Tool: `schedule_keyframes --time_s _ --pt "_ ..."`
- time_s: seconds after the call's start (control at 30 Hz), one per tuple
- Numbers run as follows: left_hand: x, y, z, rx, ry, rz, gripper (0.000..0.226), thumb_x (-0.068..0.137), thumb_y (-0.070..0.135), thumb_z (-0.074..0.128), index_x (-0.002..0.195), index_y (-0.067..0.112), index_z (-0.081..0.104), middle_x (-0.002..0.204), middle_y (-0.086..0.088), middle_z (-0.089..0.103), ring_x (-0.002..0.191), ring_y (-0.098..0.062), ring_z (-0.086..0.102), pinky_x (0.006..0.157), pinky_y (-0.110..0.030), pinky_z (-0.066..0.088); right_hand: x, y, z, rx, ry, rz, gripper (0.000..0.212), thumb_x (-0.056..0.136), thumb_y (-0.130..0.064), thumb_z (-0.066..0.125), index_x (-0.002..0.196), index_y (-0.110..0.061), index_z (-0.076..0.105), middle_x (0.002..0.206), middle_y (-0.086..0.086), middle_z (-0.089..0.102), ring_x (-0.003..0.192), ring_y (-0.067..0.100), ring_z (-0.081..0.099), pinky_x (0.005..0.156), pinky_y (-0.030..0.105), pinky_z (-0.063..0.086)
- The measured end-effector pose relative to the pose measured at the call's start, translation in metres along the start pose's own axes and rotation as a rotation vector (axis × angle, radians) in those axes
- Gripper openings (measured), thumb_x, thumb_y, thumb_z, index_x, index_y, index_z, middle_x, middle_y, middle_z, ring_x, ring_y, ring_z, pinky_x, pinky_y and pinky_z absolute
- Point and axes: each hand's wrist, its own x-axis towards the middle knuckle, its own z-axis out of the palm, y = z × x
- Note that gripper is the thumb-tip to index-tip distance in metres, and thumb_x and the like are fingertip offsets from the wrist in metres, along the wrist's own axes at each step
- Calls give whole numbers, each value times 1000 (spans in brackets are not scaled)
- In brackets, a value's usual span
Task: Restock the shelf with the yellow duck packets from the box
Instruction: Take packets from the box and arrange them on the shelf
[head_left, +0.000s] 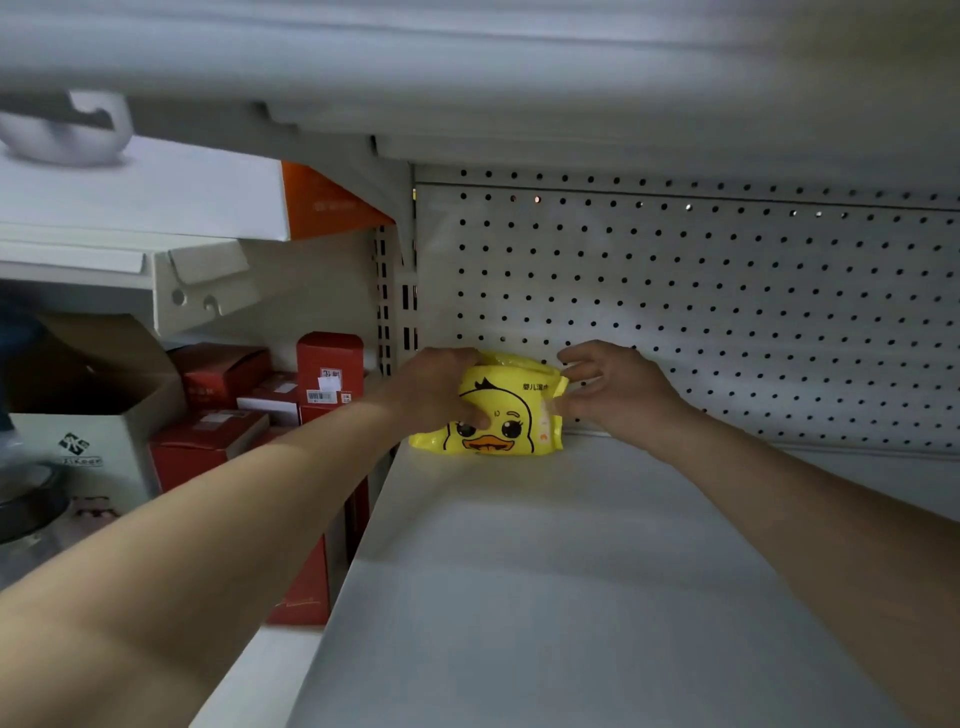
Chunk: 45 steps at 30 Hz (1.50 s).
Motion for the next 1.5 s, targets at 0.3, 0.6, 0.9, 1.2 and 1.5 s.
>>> schedule_keyframes --time_s 0.3,0.6,0.9,1.2,1.5 --pt "2 1 2 301 132 -50 75 64 44 85 122 14 48 117 -6 51 112 -25 47 89 -37 45 -15 22 -7 -4 45 93 54 75 -22 85 124 -26 64 112 -5 68 98 11 66 82 28 54" --pt "-30 29 -5 318 216 -177 89 66 52 83 137 19 41 134 -9 42 126 -30 39 97 -41 41 -54 2 -12 -119 13 106 59 77 -20 84 130 -26 58 119 -1 61 98 15 64 65 17 46" --pt "-128 72 -30 -19 93 -265 83 69 41 85 139 25 44 141 -16 35 129 -34 38 106 -40 38 -140 -47 -21 -287 -33 128 65 80 -20 79 137 -28 49 137 4 54 99 17 58 74 24 47" --pt "-249 103 -46 -33 108 -346 75 72 37 84 136 29 45 138 -14 36 129 -35 35 108 -48 38 -223 -101 -20 -473 -151 57 70 78 -31 81 138 -32 45 137 4 54 121 25 54 99 36 47" --pt "-363 135 -4 38 84 -362 72 72 35 84 134 28 47 133 -13 39 123 -35 36 102 -42 38 -337 -86 -1 -511 -272 -108 70 77 -30 81 139 -30 47 133 9 56 122 29 53 96 41 47"
